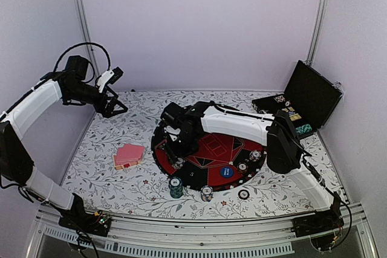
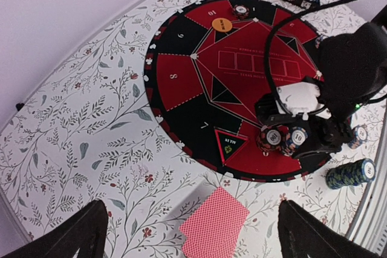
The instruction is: Distribute texas hold em gaming equipment
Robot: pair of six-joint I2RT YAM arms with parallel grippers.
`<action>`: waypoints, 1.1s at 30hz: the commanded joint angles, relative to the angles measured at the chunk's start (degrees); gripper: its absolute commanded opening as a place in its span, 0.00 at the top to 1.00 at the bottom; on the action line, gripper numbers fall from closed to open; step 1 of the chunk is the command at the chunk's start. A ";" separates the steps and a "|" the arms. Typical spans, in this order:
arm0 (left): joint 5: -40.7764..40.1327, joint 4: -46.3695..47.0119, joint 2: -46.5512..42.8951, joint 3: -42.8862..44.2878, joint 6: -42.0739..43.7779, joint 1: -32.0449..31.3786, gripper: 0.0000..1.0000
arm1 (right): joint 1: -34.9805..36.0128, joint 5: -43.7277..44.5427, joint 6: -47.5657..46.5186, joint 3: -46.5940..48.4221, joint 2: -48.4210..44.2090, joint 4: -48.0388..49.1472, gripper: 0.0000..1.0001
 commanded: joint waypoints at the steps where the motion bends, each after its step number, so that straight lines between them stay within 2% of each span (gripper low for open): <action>1: -0.20 0.02 -0.23 0.02 0.74 -0.61 0.00 | -1.24 3.32 0.57 1.13 -9.17 -1.65 0.34; 6: -0.74 -0.23 -0.15 -0.18 1.06 -0.52 0.00 | -1.27 5.02 1.13 -5.45 -14.95 -2.20 0.32; 12: -0.77 -0.42 -0.04 -0.01 1.21 -0.52 0.00 | -1.15 5.80 3.24 -20.68 -25.10 -0.42 0.29; 18: -0.92 -0.71 0.18 0.43 1.36 -0.43 0.00 | 1.96 4.99 5.07 -35.81 -33.27 0.39 0.21; 25: -0.90 -0.94 0.40 1.01 1.06 -0.46 0.00 | 6.22 2.28 6.46 -42.18 -34.85 1.84 0.15; 33: -1.22 -1.39 0.23 1.36 1.07 -0.50 0.00 | 7.89 0.60 5.88 -42.85 -31.65 3.91 0.13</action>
